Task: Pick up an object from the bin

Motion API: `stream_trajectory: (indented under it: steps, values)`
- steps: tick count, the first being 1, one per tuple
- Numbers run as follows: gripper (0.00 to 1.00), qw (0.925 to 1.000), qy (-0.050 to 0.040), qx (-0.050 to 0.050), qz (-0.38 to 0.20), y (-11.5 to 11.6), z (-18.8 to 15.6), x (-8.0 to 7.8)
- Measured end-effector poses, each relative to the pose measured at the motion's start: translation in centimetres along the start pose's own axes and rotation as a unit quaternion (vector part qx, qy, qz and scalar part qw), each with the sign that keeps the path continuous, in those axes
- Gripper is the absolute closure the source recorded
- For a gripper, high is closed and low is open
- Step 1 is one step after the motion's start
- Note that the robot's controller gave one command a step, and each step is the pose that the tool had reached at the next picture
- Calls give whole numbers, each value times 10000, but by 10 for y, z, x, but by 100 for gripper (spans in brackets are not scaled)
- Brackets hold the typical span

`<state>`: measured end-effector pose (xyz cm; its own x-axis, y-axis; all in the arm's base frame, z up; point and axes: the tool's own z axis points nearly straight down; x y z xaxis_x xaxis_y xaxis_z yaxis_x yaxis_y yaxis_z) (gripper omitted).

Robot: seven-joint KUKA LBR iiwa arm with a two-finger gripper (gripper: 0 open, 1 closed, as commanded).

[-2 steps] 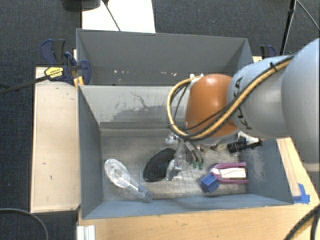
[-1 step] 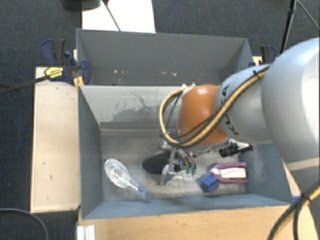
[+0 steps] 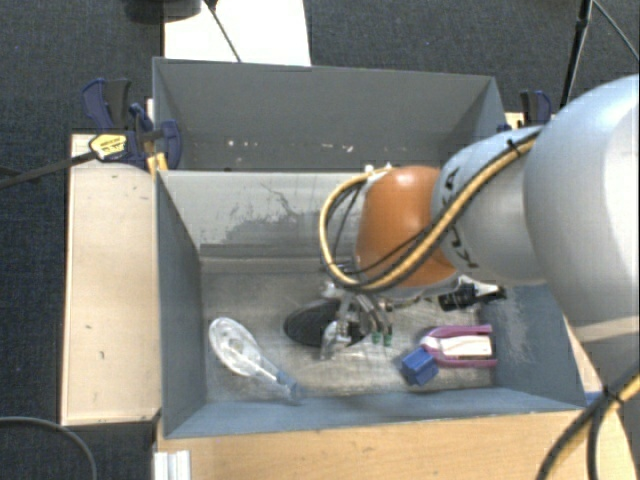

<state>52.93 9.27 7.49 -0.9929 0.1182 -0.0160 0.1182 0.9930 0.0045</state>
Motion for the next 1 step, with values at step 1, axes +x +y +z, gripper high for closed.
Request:
stream_trajectory:
  steps: [1]
  values:
    - [100,10000,40,4,-33,13,-127,17]
